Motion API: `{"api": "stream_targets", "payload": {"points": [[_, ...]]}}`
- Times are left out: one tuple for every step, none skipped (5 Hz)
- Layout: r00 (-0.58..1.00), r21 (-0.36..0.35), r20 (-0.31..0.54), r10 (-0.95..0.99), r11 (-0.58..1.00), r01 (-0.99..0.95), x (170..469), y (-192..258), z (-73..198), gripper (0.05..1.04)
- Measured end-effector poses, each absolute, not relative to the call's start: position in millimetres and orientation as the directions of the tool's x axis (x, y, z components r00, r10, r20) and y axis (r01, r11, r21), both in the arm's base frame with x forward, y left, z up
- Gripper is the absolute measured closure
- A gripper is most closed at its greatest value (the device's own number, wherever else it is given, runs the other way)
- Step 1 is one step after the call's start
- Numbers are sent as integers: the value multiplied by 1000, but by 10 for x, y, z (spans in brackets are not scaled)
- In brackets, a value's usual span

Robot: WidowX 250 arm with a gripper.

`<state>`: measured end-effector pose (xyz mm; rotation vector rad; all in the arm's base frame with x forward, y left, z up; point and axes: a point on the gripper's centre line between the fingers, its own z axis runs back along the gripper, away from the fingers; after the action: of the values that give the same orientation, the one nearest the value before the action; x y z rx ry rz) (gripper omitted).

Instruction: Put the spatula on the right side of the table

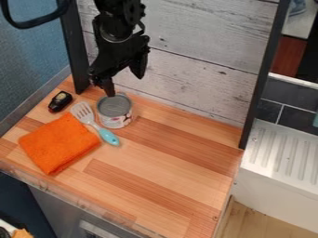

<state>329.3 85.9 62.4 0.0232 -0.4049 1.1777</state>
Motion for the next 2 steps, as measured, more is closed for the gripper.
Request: {"api": "stream_targets", "payload": {"points": [[324, -165, 304, 896, 385, -908, 3261, 854, 515, 83], [337, -122, 310, 889, 388, -913, 3181, 881, 348, 83]]}}
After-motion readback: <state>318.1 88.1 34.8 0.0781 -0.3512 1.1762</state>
